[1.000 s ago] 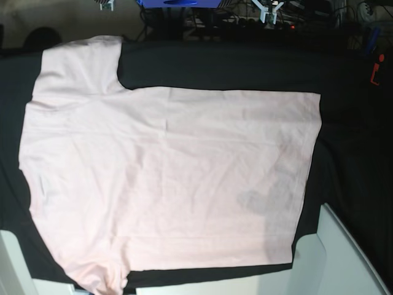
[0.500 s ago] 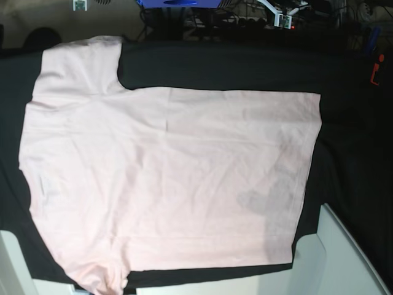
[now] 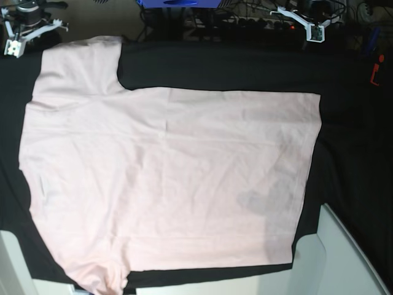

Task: Fold the T-shirt properly
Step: 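Grasp the pink shirt's shoulder edges with both grippers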

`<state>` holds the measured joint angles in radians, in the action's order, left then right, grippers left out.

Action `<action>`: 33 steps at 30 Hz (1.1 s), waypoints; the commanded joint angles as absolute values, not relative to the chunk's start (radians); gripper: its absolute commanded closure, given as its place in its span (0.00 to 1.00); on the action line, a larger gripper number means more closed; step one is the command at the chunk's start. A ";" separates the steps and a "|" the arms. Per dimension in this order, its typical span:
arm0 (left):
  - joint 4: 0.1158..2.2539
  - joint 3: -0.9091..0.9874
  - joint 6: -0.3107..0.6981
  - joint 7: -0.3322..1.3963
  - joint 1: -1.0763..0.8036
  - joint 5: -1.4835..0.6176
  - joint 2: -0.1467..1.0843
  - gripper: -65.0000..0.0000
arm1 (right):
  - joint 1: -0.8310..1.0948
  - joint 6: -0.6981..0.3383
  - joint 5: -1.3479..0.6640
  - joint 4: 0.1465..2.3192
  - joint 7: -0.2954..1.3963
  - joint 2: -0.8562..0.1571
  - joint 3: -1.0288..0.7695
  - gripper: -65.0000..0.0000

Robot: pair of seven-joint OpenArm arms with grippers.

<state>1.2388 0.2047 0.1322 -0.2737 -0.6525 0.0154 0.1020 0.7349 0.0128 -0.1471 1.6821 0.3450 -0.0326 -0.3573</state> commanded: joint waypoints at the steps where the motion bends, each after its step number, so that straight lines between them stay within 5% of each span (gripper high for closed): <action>1: 1.277 0.228 0.111 -0.334 -0.642 -0.001 0.108 1.00 | 0.717 0.004 -0.148 1.721 0.325 -0.033 -0.358 1.00; 6: 1.359 0.280 0.111 -0.332 -0.641 -0.001 0.110 0.99 | 0.638 0.004 -0.148 1.764 0.348 -0.033 -0.357 0.96; 9: 1.371 0.286 0.111 -0.332 -0.641 -0.001 0.110 0.90 | 0.579 0.004 -0.150 1.759 0.435 -0.010 -0.358 0.74; 13: 1.366 0.278 0.111 -0.331 -0.630 0.005 0.110 0.66 | 0.530 -0.010 -0.150 1.767 0.516 0.010 -0.358 0.47; 21: 1.371 0.282 0.111 -0.245 -0.598 0.008 0.108 0.59 | 0.503 -0.398 -0.352 1.819 0.641 0.018 -0.475 0.11; 30: 1.369 0.285 0.111 -0.232 -0.584 0.001 0.108 0.59 | 0.395 -0.443 -0.498 1.713 0.757 -0.018 -0.766 0.09; 33: 1.371 0.285 0.111 -0.231 -0.584 0.001 0.108 0.59 | 0.364 -0.545 -0.498 1.600 0.776 -0.041 -0.774 0.09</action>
